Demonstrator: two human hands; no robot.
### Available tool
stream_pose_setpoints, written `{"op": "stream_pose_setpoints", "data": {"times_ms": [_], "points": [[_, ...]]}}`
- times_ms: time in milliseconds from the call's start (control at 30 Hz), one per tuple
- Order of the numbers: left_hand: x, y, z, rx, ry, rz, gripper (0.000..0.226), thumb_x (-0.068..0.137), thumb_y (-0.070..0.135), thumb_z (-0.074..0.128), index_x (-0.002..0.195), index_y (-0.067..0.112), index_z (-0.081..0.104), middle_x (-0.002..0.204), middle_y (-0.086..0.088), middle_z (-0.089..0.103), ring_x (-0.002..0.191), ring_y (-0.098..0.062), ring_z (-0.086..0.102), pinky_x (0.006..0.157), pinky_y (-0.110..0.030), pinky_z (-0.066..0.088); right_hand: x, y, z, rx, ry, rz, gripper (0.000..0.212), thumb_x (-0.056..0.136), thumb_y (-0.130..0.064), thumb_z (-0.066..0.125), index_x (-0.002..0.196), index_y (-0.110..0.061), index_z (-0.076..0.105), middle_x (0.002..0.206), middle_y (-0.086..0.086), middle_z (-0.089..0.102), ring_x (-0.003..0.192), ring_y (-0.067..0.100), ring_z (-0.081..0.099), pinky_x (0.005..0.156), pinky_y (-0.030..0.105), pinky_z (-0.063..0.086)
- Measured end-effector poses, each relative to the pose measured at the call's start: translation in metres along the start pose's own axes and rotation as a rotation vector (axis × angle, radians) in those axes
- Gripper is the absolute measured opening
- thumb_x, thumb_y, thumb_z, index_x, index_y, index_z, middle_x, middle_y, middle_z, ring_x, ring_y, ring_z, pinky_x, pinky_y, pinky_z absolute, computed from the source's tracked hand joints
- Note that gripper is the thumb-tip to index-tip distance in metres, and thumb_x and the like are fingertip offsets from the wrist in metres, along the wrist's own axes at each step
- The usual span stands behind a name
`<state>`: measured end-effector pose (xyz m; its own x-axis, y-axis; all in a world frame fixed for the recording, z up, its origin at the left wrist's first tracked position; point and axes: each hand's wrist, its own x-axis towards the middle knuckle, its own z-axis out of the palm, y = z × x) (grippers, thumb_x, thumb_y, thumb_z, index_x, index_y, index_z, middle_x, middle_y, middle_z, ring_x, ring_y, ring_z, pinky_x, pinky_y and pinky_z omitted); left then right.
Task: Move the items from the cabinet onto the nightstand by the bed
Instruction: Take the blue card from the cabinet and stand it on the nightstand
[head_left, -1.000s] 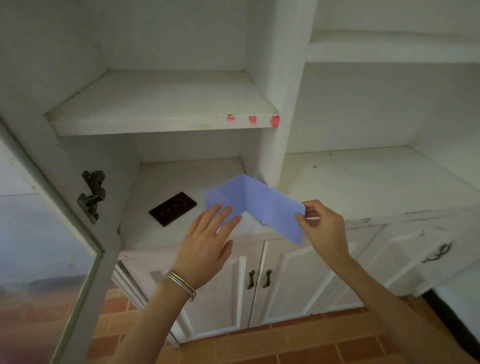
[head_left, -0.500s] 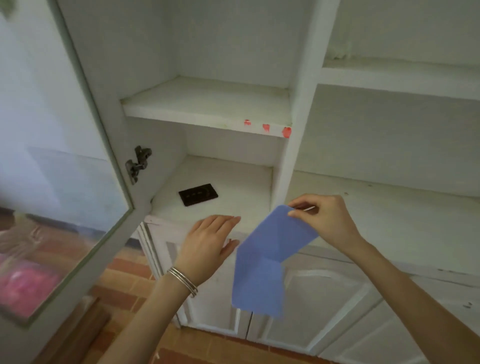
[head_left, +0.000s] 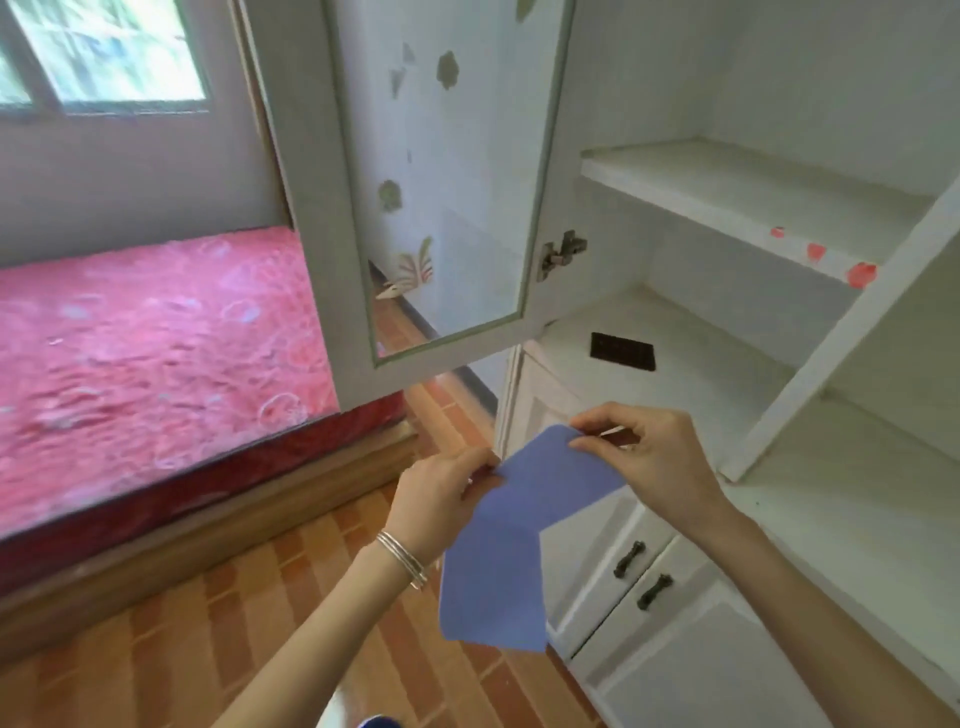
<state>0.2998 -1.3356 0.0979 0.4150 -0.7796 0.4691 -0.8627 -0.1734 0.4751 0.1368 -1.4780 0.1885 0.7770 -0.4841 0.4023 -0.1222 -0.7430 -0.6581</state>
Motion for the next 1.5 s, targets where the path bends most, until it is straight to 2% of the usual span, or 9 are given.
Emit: {"op": "stream_pose_setpoints", "data": {"times_ms": [100,233,367,500,733,1033,1133,1333,1500], "points": [[-0.031,-0.015,-0.031,0.071,0.08,-0.147,0.004,0.07,0.028,0.064,0.073,0.027,0.062,0.064,0.013,0.062,0.059,-0.01,0.054,0.047,-0.008,0.024,0.012,-0.014,0.025,0.053,-0.069,-0.09,0.019,0.077,-0.003,0.074,0.091,-0.015,0.072,0.085,-0.013,0.069,0.081,0.0,0.064,0.075,0.013,0.049],[-0.081,-0.042,-0.073,0.076,0.145,-0.356,0.007,0.072,0.033,0.06,0.076,0.029,0.063,0.073,0.017,0.067,0.065,-0.009,0.062,0.053,-0.024,0.043,0.021,-0.029,0.063,0.097,-0.146,-0.176,0.026,0.076,-0.01,0.075,0.101,-0.011,0.069,0.094,-0.006,0.068,0.087,0.001,0.062,0.078,0.012,0.048],[-0.137,-0.062,-0.116,0.099,0.229,-0.486,0.008,0.072,0.036,0.06,0.078,0.031,0.061,0.073,0.02,0.066,0.066,-0.004,0.062,0.054,-0.024,0.043,0.018,-0.058,0.113,0.144,-0.246,-0.214,0.037,0.073,-0.006,0.077,0.107,-0.014,0.065,0.1,-0.002,0.066,0.089,0.006,0.062,0.081,0.016,0.049],[-0.202,-0.073,-0.158,0.137,0.296,-0.589,0.014,0.072,0.034,0.06,0.085,0.036,0.055,0.071,0.025,0.063,0.069,0.0,0.06,0.054,-0.021,0.04,0.009,-0.1,0.17,0.191,-0.33,-0.274,0.04,0.074,-0.007,0.076,0.111,-0.017,0.064,0.101,-0.012,0.063,0.094,0.006,0.062,0.085,0.028,0.052],[-0.333,-0.081,-0.244,0.127,0.397,-0.788,0.004,0.074,0.037,0.059,0.074,0.034,0.062,0.071,0.025,0.065,0.066,0.004,0.062,0.06,-0.032,0.051,-0.039,-0.212,0.265,0.316,-0.54,-0.298,0.014,0.078,-0.01,0.073,0.09,-0.015,0.068,0.085,-0.007,0.069,0.075,0.002,0.062,0.066,0.009,0.043],[-0.497,-0.09,-0.349,0.166,0.498,-0.916,0.004,0.085,0.025,0.065,0.082,0.027,0.064,0.079,0.017,0.066,0.073,0.0,0.061,0.063,-0.025,0.049,-0.113,-0.363,0.38,0.384,-0.69,-0.499,0.011,0.076,-0.008,0.073,0.074,-0.018,0.069,0.067,-0.008,0.068,0.059,0.003,0.06,0.059,0.023,0.045],[-0.551,-0.084,-0.375,0.195,0.577,-0.984,0.014,0.084,0.013,0.065,0.086,0.026,0.064,0.085,0.015,0.065,0.08,0.001,0.061,0.067,-0.013,0.046,-0.129,-0.407,0.414,0.33,-0.647,-0.626,0.014,0.073,-0.002,0.073,0.073,-0.016,0.07,0.063,-0.015,0.063,0.059,-0.005,0.056,0.056,0.012,0.039],[-0.652,-0.076,-0.416,0.327,0.662,-1.194,0.018,0.086,0.016,0.064,0.09,0.033,0.062,0.09,0.018,0.062,0.083,0.001,0.059,0.07,-0.019,0.048,-0.161,-0.477,0.481,0.267,-0.709,-0.774,0.015,0.071,-0.003,0.073,0.074,-0.018,0.072,0.069,-0.01,0.066,0.06,0.0,0.054,0.058,0.026,0.046],[-0.688,-0.09,-0.427,0.535,0.621,-1.295,0.012,0.087,0.02,0.064,0.096,0.029,0.064,0.093,0.017,0.061,0.083,0.0,0.057,0.063,-0.018,0.046,-0.171,-0.519,0.545,0.219,-0.82,-0.83,0.01,0.073,-0.012,0.075,0.073,-0.021,0.072,0.066,-0.017,0.06,0.062,0.004,0.056,0.061,0.025,0.044]]}}
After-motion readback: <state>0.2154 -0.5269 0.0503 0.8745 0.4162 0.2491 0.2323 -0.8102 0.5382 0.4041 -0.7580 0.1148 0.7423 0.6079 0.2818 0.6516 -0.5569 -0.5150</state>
